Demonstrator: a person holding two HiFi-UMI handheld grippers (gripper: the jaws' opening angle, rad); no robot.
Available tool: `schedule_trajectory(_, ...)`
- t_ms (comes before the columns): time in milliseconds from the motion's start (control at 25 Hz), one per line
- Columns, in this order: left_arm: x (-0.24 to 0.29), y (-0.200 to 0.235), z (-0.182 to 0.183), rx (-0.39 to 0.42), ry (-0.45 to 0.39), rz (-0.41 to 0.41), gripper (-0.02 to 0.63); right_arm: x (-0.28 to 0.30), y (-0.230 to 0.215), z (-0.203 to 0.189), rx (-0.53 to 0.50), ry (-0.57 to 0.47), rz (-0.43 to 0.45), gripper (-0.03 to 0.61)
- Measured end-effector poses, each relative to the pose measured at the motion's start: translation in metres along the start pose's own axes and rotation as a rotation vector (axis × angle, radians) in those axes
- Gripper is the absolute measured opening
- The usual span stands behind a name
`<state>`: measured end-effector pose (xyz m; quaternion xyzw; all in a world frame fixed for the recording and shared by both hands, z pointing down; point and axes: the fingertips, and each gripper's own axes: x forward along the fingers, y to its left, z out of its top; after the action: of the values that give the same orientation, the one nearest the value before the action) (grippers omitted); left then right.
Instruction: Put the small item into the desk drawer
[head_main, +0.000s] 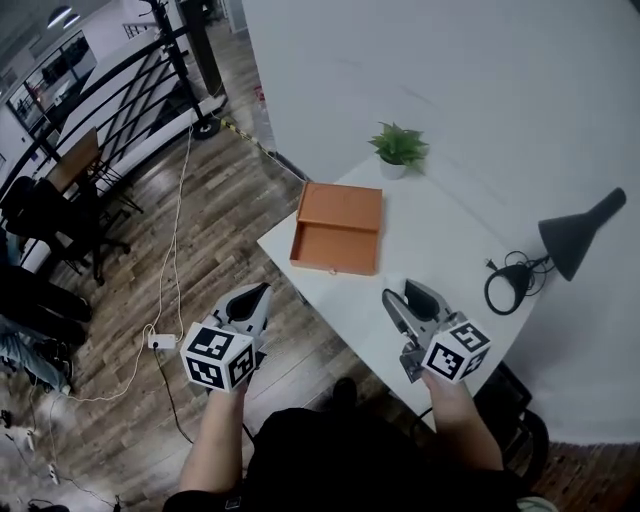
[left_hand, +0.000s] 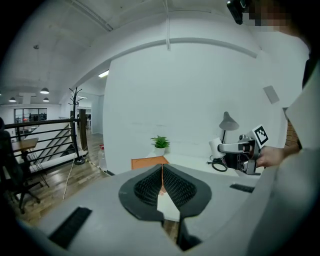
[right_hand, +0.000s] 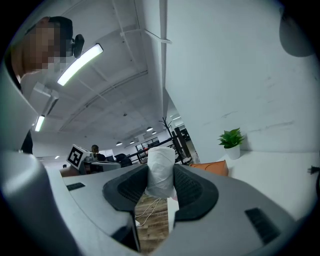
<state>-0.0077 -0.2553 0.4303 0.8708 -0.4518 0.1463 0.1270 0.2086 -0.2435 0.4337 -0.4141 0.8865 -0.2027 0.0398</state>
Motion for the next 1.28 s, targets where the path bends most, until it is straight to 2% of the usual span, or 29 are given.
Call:
schedule_trajectory(320,0.034,0.013,0.007,-0.019,-0.002,-0.009,0.014,0.015,-0.029,-0.003,0.035,0.022,-0.012,0.161)
schedule_trajectory(680,0.071,0.068,0.023,-0.026,-0.024,-0.056,0.014,0.078,-0.037,0.012,0.013,0.039,-0.049,0.161)
schedule_trajectory(920,0.097,0.107,0.026,-0.031,-0.016,-0.119,0.014,0.140,-0.026,0.011,-0.010,0.079,-0.051,0.161)
schedule_trajectory(1280,0.126,0.140,0.015,-0.036,0.001,-0.240,0.014,0.185,-0.026,-0.004,-0.018,0.140,-0.155,0.162)
